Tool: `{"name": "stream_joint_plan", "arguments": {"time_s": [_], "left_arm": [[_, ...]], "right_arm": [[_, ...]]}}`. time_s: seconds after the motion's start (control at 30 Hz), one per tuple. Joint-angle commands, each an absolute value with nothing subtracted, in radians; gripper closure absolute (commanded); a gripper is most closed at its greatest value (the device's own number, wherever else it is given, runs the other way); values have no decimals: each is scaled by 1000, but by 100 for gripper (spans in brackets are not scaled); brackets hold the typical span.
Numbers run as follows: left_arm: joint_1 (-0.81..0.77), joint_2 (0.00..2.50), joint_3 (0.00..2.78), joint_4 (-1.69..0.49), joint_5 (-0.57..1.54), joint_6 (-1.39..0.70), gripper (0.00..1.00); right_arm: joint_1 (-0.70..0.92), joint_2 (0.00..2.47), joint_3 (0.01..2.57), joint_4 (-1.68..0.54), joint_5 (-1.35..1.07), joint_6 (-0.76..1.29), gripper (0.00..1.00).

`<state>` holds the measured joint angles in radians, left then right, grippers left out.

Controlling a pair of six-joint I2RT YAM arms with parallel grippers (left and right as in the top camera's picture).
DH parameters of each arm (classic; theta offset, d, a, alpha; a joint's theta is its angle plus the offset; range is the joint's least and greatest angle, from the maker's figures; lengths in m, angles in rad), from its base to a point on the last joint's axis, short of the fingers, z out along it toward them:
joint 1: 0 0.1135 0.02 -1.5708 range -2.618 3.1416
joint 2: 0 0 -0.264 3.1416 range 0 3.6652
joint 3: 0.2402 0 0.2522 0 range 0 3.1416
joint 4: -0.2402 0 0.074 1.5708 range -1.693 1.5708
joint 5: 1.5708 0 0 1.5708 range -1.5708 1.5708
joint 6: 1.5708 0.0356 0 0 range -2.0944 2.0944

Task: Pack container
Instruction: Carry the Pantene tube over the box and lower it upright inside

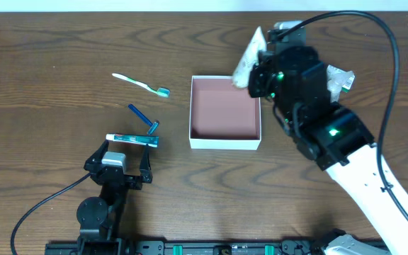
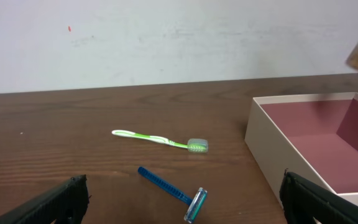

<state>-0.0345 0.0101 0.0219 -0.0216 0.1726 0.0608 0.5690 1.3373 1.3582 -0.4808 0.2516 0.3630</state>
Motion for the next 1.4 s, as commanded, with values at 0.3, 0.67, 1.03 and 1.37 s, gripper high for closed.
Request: {"name": "stream_joint_plan", "arguments": {"time_s": [0.3,0.67,1.03,1.37], "left_arm": [[-36,5,4,-56,179,75,2],[-36,5,4,-56,179,75,2],[-36,5,4,-56,179,75,2],[-36,5,4,-56,179,75,2]], "right_arm": [[661,1500,1378,-480,299,632,99],[690,1644,1378,-345,299,630,99],[701,1689,1378,-269,299,586,99],[702,1714,1378,-240,297,575,99]]}}
